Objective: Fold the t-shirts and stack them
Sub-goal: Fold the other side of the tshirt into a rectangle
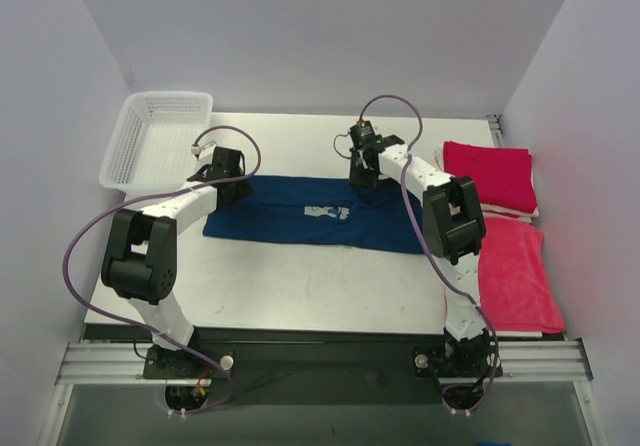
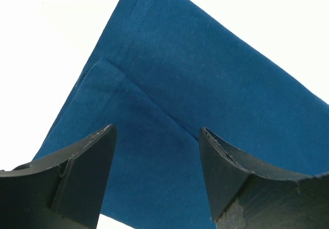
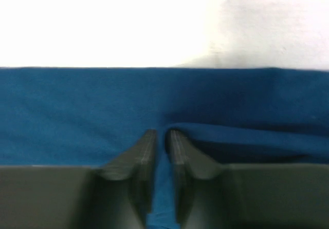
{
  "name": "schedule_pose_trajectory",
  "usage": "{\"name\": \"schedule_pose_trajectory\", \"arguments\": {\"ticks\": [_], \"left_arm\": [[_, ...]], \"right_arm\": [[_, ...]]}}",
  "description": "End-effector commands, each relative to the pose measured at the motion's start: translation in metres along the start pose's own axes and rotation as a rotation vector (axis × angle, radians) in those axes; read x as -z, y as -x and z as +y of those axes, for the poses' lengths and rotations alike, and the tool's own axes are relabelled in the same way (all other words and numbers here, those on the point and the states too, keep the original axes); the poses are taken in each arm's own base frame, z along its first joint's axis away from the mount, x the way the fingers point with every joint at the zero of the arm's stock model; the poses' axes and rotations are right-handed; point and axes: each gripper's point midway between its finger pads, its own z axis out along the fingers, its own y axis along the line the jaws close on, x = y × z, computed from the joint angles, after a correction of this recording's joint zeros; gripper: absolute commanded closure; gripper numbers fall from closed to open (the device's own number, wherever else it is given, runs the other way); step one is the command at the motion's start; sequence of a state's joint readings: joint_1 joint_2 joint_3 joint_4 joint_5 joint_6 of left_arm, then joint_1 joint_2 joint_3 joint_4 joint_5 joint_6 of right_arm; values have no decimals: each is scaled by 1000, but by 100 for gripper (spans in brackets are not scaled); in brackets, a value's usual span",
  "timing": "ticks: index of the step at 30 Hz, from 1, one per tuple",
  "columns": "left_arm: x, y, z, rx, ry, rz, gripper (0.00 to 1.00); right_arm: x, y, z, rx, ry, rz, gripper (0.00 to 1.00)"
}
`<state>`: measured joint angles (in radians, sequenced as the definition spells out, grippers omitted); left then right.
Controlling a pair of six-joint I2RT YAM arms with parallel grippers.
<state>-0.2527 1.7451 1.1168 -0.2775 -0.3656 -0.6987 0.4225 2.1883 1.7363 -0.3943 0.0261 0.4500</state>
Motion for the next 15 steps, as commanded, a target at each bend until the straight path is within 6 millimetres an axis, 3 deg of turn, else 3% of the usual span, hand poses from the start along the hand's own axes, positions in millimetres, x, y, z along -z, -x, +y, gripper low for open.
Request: {"name": "schedule_pose_trajectory", "arguments": {"ticks": [1, 3, 9, 15], "left_arm": [[3, 15, -1, 18, 1, -30, 24], [4, 16, 1, 22, 11, -39, 24], [5, 17, 5, 35, 25, -53, 24], [5, 15, 5, 31, 25, -46, 24]], "right_arm": [[19, 15, 12, 69, 39, -29, 79], [30, 21, 12, 83, 45, -54, 68], [54, 28, 22, 102, 147, -136, 67], [48, 25, 16, 83, 122, -122, 68]]}}
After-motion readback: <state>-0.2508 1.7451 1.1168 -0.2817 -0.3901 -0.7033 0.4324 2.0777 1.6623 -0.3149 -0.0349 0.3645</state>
